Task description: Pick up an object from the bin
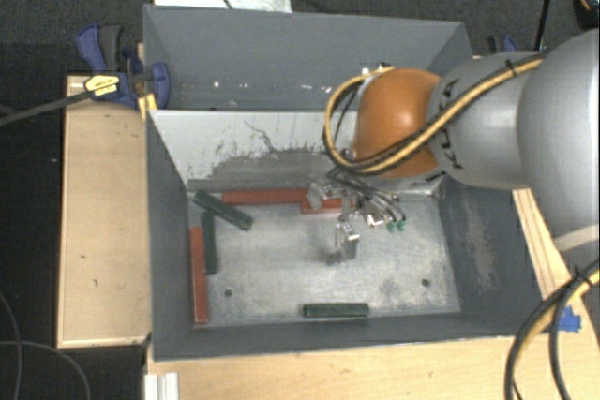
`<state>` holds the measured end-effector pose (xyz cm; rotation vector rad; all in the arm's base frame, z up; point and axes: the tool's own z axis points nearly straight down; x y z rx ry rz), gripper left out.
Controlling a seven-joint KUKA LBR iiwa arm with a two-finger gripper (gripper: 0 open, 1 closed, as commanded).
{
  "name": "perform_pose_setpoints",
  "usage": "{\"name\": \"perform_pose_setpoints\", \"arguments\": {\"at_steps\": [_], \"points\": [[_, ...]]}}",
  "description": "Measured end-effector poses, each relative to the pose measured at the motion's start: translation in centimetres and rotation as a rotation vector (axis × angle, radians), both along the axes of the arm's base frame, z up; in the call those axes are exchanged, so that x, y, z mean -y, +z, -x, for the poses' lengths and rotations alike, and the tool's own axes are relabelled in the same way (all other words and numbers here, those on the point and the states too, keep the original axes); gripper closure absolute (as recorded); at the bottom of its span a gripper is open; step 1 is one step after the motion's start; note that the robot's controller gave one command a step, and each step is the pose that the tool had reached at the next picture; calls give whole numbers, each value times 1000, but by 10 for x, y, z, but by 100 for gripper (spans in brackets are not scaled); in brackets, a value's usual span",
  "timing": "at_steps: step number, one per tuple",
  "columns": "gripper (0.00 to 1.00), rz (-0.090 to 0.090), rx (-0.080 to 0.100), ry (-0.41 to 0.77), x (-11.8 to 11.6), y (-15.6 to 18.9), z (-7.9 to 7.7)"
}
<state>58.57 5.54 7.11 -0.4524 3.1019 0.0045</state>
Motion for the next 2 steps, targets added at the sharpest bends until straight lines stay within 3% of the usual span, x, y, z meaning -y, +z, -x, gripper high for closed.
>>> {"name": "perform_pose_setpoints", "arguments": {"at_steps": [1, 2], "points": [[0, 3, 1, -118, 51, 1, -5], [0, 1, 2, -196, 52, 0, -6]]}}
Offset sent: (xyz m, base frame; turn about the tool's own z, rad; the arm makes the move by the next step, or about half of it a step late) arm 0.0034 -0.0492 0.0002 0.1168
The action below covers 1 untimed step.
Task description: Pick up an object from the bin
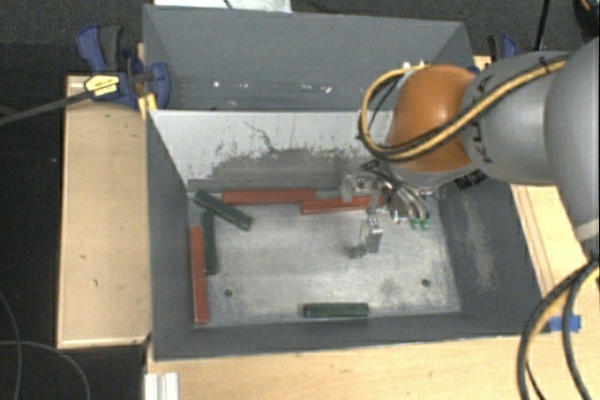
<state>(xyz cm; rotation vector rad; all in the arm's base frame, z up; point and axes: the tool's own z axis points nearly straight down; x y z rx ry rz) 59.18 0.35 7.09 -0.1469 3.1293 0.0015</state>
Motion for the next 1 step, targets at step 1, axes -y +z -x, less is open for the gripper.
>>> {"name": "perform_pose_setpoints", "arguments": {"at_steps": [1], "points": [[0, -1, 1, -260, 23, 0, -1]]}}
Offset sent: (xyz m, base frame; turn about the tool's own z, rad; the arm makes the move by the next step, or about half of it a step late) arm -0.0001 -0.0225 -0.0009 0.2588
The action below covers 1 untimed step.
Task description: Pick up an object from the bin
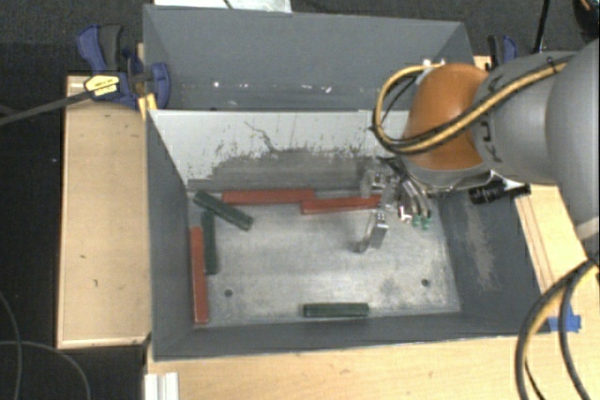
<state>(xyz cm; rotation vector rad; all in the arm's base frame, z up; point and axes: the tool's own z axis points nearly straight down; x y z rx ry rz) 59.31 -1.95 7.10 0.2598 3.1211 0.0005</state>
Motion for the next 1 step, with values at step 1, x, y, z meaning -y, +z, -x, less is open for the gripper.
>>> {"name": "perform_pose_setpoints", "arguments": {"at_steps": [1], "points": [[100, 0, 4, 5, 0, 2, -1]]}}
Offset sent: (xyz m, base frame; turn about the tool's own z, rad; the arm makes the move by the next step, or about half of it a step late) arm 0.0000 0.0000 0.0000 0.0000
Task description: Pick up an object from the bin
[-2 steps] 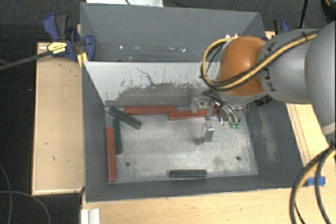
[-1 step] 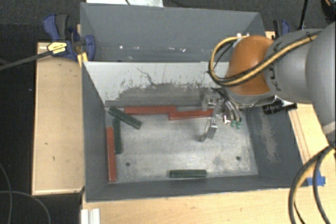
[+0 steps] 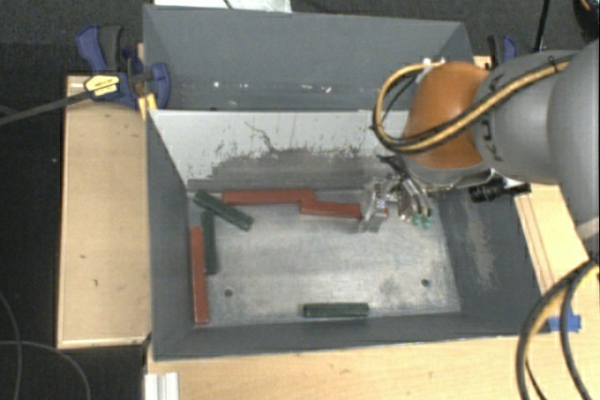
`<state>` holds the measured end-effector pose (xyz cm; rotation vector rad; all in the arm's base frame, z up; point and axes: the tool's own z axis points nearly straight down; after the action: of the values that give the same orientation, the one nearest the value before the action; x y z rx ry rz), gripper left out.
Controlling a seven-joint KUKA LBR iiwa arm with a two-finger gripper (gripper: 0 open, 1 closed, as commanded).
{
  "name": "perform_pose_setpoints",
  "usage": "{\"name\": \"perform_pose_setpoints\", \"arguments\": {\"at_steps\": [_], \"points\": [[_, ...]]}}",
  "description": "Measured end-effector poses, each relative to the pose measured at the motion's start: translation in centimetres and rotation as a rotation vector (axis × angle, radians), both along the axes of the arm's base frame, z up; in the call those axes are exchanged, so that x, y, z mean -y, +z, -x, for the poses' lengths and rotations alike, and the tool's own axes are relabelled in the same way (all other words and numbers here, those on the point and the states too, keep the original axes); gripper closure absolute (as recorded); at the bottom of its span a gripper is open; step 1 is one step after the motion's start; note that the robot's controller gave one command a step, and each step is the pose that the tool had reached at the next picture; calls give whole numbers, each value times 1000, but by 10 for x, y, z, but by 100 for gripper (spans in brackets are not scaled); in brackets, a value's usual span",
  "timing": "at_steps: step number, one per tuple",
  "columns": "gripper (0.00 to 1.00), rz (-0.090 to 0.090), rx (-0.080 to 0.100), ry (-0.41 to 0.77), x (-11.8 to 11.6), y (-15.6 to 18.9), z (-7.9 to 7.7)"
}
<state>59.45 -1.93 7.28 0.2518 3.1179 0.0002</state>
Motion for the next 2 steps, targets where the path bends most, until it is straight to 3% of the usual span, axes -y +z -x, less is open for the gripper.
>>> {"name": "perform_pose_setpoints", "arguments": {"at_steps": [1, 2], "points": [[0, 0, -4, 2, 0, -2, 1], [100, 0, -5, 5, 0, -2, 2]]}}
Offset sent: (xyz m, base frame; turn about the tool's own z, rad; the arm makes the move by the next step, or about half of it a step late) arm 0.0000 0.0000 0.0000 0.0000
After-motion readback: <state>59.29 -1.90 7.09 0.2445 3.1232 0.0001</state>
